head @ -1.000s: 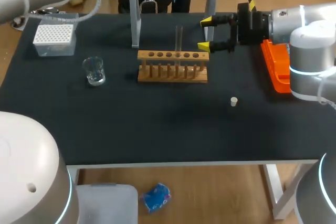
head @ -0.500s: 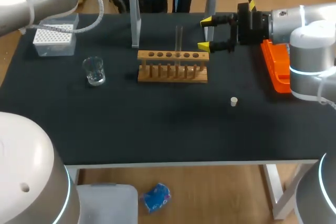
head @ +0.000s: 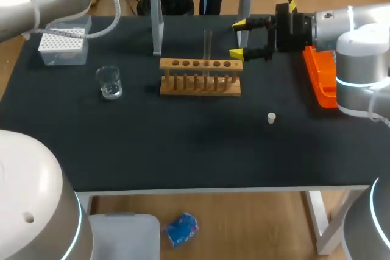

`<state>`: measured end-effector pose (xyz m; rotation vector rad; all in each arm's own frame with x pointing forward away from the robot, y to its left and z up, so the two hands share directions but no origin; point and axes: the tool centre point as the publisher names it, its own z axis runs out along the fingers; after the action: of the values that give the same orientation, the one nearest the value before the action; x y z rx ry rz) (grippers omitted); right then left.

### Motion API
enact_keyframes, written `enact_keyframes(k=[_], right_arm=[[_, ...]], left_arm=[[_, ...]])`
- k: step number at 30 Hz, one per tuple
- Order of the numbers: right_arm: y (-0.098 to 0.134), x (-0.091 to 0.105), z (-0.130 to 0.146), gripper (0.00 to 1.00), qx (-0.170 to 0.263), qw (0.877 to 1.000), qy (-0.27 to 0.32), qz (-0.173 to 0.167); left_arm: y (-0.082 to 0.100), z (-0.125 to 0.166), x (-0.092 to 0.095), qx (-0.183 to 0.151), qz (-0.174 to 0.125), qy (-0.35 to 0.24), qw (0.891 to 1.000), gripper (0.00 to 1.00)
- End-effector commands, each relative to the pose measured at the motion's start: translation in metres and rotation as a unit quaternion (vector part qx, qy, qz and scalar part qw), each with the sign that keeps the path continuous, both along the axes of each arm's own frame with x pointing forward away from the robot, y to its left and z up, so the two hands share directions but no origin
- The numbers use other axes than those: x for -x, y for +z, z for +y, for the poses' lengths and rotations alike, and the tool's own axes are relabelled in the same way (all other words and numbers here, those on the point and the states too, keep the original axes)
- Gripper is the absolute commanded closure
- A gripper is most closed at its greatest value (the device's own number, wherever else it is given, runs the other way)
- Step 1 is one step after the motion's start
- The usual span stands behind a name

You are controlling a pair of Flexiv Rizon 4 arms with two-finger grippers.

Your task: Invert the test tube, pick up the pipette, mount the tip to pipette, aspirate from beaker and dispense into the tube, eject the tip, return the pipette, and cap with the stopper.

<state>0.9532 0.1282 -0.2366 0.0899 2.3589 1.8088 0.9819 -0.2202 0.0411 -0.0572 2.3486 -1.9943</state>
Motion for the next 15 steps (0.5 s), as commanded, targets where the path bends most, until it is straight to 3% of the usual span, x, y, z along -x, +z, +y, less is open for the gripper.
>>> enact_keyframes(k=[1, 15], right_arm=[[-0.001, 0.000, 0.000, 0.00, 0.000, 1.000, 0.000, 0.000], [-0.001, 0.000, 0.000, 0.00, 0.000, 1.000, 0.000, 0.000]], left_arm=[[-0.012, -0.007, -0.006, 0.011, 0.000, -0.008, 1.000, 1.00], [-0.039, -0.020, -0.004, 0.016, 0.015, -0.012, 1.000, 1.00]])
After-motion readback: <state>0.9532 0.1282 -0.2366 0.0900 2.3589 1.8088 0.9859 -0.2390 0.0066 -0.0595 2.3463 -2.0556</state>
